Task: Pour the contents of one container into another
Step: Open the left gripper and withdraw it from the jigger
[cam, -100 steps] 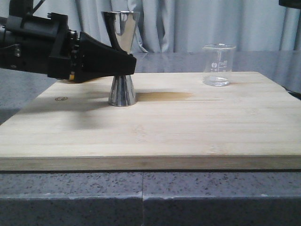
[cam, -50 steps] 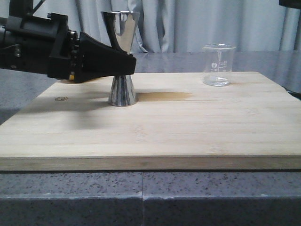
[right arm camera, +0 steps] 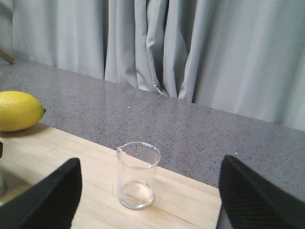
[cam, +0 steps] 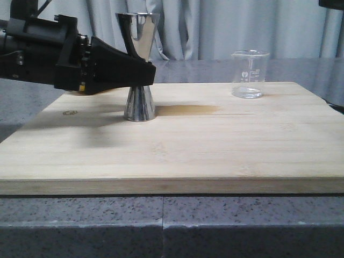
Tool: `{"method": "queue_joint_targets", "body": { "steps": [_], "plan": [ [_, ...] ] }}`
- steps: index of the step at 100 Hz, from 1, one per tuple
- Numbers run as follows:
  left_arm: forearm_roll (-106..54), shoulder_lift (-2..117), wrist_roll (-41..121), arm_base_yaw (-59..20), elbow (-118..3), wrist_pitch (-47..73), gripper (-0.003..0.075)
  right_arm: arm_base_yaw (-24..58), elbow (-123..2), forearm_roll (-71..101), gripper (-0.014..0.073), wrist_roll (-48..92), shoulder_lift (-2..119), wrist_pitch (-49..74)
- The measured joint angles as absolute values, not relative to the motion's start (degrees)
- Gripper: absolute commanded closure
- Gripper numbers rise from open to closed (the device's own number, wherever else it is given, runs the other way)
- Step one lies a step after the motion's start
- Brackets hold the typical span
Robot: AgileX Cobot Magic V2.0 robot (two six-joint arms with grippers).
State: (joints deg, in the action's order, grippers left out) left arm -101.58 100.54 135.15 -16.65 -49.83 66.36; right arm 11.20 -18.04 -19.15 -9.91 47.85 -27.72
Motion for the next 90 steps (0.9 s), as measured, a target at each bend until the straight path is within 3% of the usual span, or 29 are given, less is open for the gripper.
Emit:
{"method": "queue_joint_targets", "body": {
  "steps": [30, 52, 90],
  "plan": [
    [-101.6, 100.5, 135.1, -16.7, -49.8, 66.4, 0.0637, 11.2, -18.0, -19.2, 0.0046, -9.9, 47.9, -27.7],
    [-101.6, 100.5, 135.1, -16.7, -49.8, 66.4, 0.0521, 11.2, -18.0, -19.2, 0.0046, -9.9, 47.9, -27.7],
    [-101.6, 100.7, 135.2, -16.7, -49.8, 66.4, 0.0395, 11.2, -18.0, -19.2, 0.0046, -9.9, 47.9, -27.7]
  ]
}}
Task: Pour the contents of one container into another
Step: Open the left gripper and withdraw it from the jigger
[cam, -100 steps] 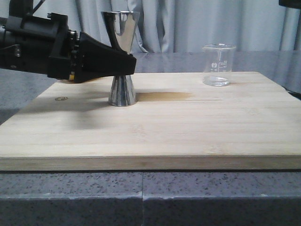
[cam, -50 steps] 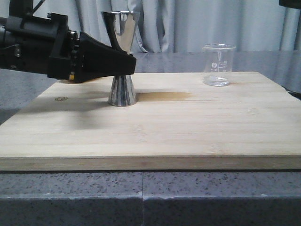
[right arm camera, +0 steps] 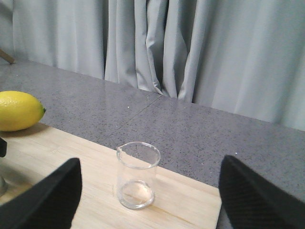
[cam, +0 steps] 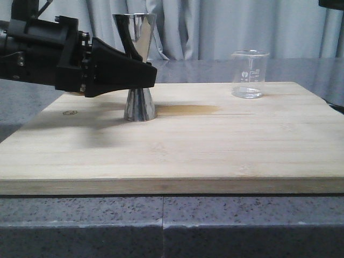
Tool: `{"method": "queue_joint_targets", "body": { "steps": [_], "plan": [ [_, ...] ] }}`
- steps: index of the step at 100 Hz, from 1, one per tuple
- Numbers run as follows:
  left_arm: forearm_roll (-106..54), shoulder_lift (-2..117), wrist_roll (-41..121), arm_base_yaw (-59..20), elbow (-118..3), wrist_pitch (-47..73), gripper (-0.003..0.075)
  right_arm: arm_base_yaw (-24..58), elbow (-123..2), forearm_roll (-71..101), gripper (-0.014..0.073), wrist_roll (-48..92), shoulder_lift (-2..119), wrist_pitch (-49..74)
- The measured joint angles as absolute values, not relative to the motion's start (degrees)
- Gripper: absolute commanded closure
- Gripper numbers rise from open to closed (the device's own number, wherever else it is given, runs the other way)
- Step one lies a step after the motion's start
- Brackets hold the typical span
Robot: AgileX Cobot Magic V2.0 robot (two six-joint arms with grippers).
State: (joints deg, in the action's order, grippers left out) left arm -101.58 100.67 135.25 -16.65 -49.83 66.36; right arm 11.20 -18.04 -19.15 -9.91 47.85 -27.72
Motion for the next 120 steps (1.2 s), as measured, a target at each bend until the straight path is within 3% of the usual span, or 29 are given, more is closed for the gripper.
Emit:
{"method": "queue_joint_targets", "body": {
  "steps": [15, 42, 62, 120],
  "plan": [
    [-101.6, 100.7, 135.2, -16.7, -49.8, 66.4, 0.0309, 11.2, -18.0, -19.2, 0.0046, -9.9, 47.9, -27.7],
    [-101.6, 100.7, 135.2, -16.7, -49.8, 66.4, 0.0282, 11.2, -18.0, -19.2, 0.0046, -9.9, 47.9, -27.7],
    [-101.6, 100.7, 135.0, -16.7, -49.8, 66.4, 0.0202, 11.2, -18.0, -19.2, 0.0046, -9.9, 47.9, -27.7],
    [-100.6, 98.6, 131.0, -14.4, -49.8, 66.3, 0.0202, 11.2, -18.0, -19.2, 0.0046, -9.9, 47.9, -27.7]
  ]
}}
